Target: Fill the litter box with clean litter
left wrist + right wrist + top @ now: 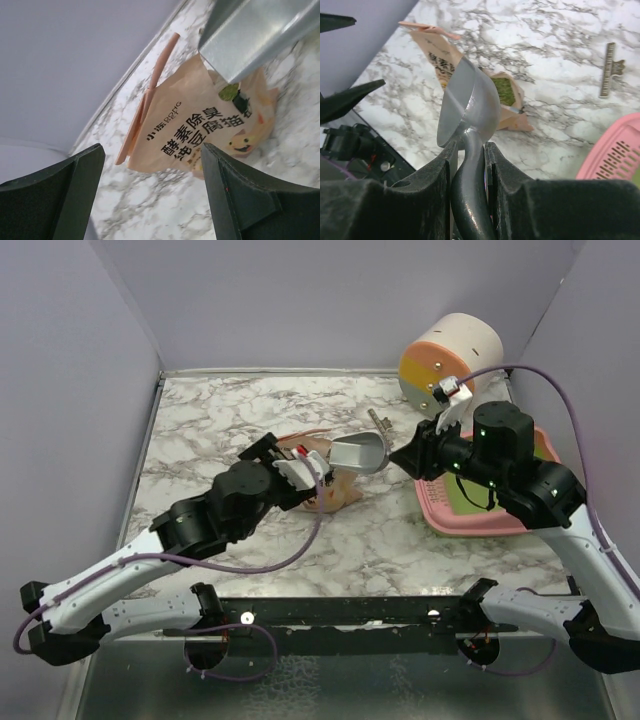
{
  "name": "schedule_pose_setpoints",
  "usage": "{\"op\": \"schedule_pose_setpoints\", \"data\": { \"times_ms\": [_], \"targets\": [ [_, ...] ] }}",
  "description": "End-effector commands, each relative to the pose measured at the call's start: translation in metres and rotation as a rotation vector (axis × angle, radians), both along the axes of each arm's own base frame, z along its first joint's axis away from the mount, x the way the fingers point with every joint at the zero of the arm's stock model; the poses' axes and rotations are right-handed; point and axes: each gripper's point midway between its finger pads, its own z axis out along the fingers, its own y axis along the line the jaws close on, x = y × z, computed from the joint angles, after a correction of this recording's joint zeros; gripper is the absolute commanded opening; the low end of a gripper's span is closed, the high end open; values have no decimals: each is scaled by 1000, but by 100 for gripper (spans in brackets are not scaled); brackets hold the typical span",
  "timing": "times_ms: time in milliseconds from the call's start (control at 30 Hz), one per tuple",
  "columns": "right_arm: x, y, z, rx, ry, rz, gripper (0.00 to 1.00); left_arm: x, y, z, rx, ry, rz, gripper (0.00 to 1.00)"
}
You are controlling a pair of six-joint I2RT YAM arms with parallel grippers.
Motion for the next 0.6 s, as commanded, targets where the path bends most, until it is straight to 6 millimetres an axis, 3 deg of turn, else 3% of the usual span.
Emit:
{"op": "schedule_pose_setpoints", "data": {
  "times_ms": [0, 67, 300, 433, 567],
  "targets": [
    [24, -15, -1, -131, -11, -105, 1, 26, 13, -8, 311, -123, 65, 81],
    [25, -12, 1, -136, -5, -94, 1, 35, 13, -8, 316, -136, 62, 81],
    [27, -12, 0, -151, -3, -97, 1, 95, 40, 13, 203, -110, 94, 81],
    [28, -14, -1, -160, -7, -100, 1, 92, 6, 16, 69, 7, -155, 82],
    [28, -11, -2, -168, 3, -88, 1, 94, 1, 17, -40, 105, -309, 81]
  ]
}}
